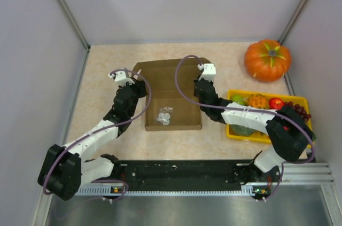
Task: Fold the paper box
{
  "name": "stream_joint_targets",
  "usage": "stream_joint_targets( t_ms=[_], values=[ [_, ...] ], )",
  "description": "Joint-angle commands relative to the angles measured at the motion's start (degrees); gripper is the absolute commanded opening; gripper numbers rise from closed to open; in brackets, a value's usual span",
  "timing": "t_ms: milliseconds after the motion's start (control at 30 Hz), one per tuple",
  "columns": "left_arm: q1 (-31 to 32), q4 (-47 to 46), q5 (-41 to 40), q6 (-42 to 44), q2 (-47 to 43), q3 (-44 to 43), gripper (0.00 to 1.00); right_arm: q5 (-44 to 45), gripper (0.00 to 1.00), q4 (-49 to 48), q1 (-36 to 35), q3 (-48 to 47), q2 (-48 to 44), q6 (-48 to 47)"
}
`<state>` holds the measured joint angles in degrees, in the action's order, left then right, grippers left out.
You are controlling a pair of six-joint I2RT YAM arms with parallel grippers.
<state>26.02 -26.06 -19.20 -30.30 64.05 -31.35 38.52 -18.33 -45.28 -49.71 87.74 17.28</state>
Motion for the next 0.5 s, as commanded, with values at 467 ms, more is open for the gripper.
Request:
stream_joint_targets(
  t_ms=[467],
  values=[
    [3.51, -8.04, 0.57, -3.71, -10.17, 19.13, 0.03, 12.19, 0.06, -22.1, -10.18, 16.58, -5.39, 0.57]
  ],
)
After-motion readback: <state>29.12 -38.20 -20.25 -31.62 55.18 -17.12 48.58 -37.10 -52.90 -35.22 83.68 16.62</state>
